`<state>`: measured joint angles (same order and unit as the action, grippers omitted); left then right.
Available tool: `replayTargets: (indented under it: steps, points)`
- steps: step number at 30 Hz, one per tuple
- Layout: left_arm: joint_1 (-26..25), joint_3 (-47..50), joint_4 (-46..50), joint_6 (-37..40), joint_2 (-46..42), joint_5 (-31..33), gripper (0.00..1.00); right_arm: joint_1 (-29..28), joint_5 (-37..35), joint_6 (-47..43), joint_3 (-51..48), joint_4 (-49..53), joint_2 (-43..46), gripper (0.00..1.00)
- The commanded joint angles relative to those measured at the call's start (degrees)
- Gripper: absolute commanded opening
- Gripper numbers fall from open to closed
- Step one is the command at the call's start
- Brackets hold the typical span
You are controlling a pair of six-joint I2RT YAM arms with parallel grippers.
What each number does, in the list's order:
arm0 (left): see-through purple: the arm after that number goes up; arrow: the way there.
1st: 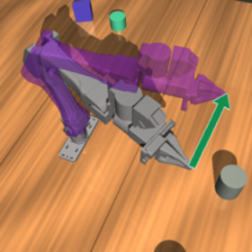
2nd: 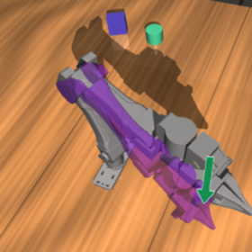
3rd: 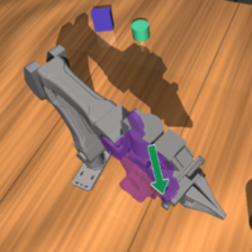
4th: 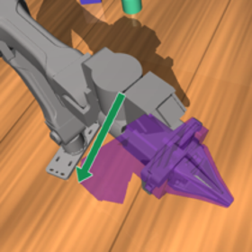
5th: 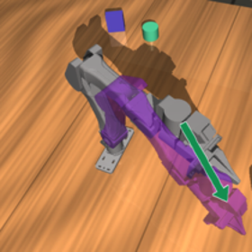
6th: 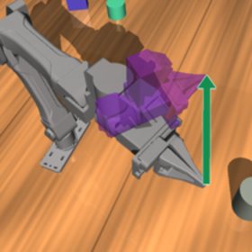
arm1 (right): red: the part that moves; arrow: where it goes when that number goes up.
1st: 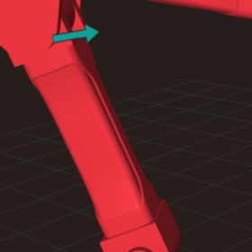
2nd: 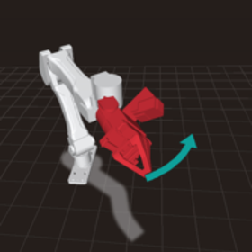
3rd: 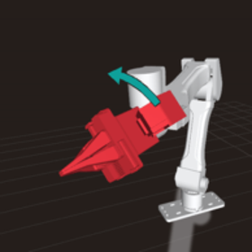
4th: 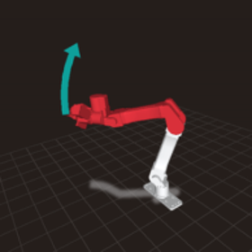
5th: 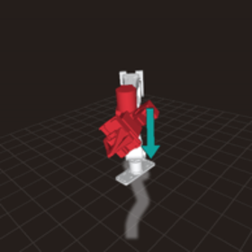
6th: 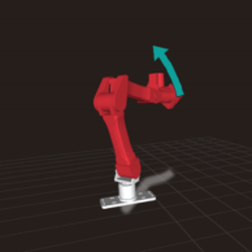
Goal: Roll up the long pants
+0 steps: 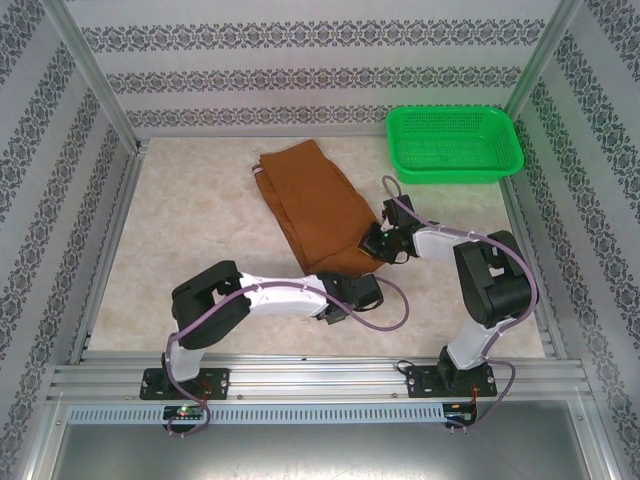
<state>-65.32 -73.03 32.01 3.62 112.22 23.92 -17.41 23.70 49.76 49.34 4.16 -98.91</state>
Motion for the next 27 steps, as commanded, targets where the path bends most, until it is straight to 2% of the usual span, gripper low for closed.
replayTargets:
  steps: [1,5,9,12,16,18,19,21,22,23,27]
  points:
    - [1.19,0.09,-0.64,5.26,0.93,8.33,0.59,-0.34,1.59,1.28,-2.76,3.31,0.19,0.0]
    - [3.06,0.09,-1.55,8.05,3.3,9.78,0.59,-0.39,2.12,1.31,-2.67,2.79,0.04,0.0]
    - [7.07,-2.31,-0.51,8.77,6.99,10.21,0.59,-0.43,2.46,1.48,-2.08,2.25,-0.78,0.0]
    - [10.97,-4.35,-0.03,8.39,8.51,6.03,0.58,-0.43,3.24,1.98,-1.59,1.33,-1.61,0.0]
    - [15.48,-8.32,3.69,6.49,11.71,-2.68,0.55,-0.52,4.36,2.36,-0.84,0.71,-2.83,0.0]
    - [17.34,-10.69,6.86,5.02,14.31,-6.73,0.48,-0.52,4.97,2.36,-0.56,0.35,-3.29,0.0]
    - [17.7,-11.55,8.15,4.45,15.62,-7.7,0.4,-0.53,5.13,2.45,-0.49,0.3,-3.42,0.0]
    - [17.95,-12.12,9.28,3.79,17.44,-9.31,0.18,-0.53,5.76,2.36,-0.48,0.27,-3.7,0.0]
    - [17.95,-11.99,9.34,3.52,17.89,-10.13,0.12,-0.56,5.77,2.36,-0.56,0.3,-3.66,0.0]
    - [17.95,-11.44,8.98,3.37,17.96,-11.63,0.0,-0.52,5.78,2.36,-0.71,0.27,-3.54,0.0]
    - [17.36,-8.9,8.02,3.17,14.73,-17.61,0.0,-0.02,6.0,2.39,-1.28,0.0,-2.66,0.0]
